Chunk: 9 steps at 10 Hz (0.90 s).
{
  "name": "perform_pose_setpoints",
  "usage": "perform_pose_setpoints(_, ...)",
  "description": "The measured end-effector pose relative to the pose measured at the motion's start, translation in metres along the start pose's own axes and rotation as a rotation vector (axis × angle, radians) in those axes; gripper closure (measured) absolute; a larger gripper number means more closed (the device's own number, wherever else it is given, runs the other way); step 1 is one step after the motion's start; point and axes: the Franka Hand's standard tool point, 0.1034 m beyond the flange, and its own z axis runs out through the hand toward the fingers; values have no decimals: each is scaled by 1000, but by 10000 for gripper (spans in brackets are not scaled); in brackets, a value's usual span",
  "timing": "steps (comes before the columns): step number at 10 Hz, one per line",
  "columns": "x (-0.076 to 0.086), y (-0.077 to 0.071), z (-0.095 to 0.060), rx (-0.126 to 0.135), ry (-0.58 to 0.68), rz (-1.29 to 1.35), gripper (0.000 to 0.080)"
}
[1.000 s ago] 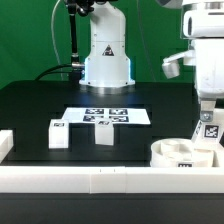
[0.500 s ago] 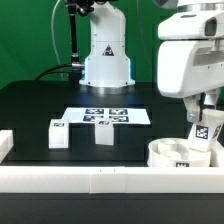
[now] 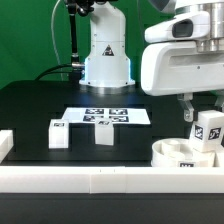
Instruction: Assemble stool
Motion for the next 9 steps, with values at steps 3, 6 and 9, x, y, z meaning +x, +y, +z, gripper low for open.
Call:
perform_pose_setpoints(3,0,0,0,1,0,311,461)
perform_pose_setpoints(6,0,2,0,12,0,534,461)
perform_pose_setpoints(9,-1,2,0,28,-5,760,461)
